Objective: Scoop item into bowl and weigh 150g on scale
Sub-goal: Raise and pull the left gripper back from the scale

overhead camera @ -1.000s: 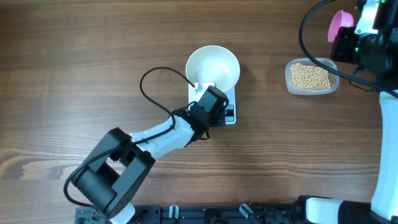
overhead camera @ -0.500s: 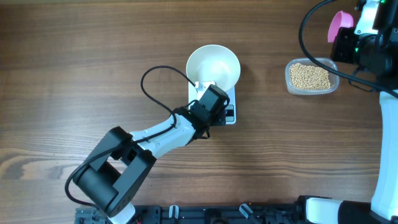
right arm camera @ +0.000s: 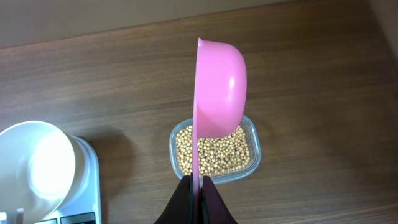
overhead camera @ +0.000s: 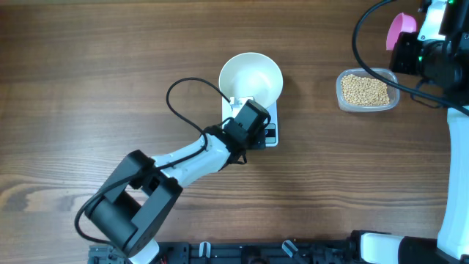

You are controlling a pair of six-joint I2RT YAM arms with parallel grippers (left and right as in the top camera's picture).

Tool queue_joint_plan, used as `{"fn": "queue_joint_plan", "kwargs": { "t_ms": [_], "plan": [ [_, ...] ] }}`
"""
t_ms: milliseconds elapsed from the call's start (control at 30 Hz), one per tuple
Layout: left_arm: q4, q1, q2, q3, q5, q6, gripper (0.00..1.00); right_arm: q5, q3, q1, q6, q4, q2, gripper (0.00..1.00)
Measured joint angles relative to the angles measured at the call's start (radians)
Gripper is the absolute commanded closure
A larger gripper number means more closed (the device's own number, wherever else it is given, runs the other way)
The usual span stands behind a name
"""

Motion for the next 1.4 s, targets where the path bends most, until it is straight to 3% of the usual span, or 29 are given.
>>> {"fn": "queue_joint_plan", "kwargs": {
  "t_ms": [133, 200, 300, 333, 367, 400, 433, 467, 600, 867, 1133, 1400],
  "plan": [
    [-0.052, 0.016, -0.144, -0.057, 0.041, 0.000, 0.96, -0.026, 0.000, 0.000, 0.000, -0.003, 0.000, 0.96],
    [-0.060, 0.019, -0.402, -0.058, 0.076, 0.000, 0.92, -0.071, 0.000, 0.000, 0.000, -0.017, 0.000, 0.96],
    [-0.107, 0.024, -0.740, -0.051, 0.079, 0.000, 0.78, -0.093, 0.000, 0.000, 0.000, -0.030, 0.000, 0.96],
    [-0.138, 0.031, -0.822, -0.045, 0.077, 0.000, 0.48, -0.098, 0.000, 0.000, 0.000, -0.038, 0.000, 0.96],
    [-0.198, 0.044, -0.920, -0.043, 0.056, 0.000, 0.40, -0.098, 0.000, 0.000, 0.000, -0.039, 0.000, 0.96],
    [-0.253, 0.055, -0.973, -0.038, 0.020, 0.001, 0.40, -0.101, 0.000, 0.000, 0.000, -0.040, 0.000, 0.96],
    [-0.334, 0.070, -1.032, -0.040, -0.036, -0.002, 0.27, -0.103, 0.000, 0.000, 0.000, -0.040, 0.000, 0.96],
    [-0.378, 0.082, -1.072, -0.041, -0.085, 0.000, 0.00, -0.105, 0.000, 0.000, 0.000, -0.042, 0.000, 0.96],
    [-0.579, 0.143, -1.180, -0.043, -0.356, 0.000, 0.00, -0.132, 0.000, 0.000, -0.005, -0.043, 0.000, 0.96],
    [-0.846, 0.258, -1.160, -0.045, -0.682, 0.000, 0.00, -0.214, 0.000, 0.000, -0.135, -0.003, 0.000, 0.96],
    [-0.884, 0.263, -1.160, -0.045, -0.721, 0.001, 0.00, -0.217, 0.000, 0.000, -0.203, -0.108, 0.000, 0.96],
    [-0.884, 0.263, -1.160, -0.045, -0.727, 0.000, 0.00, -0.217, 0.000, 0.000, 0.097, -0.120, 0.000, 0.96]
  ]
}}
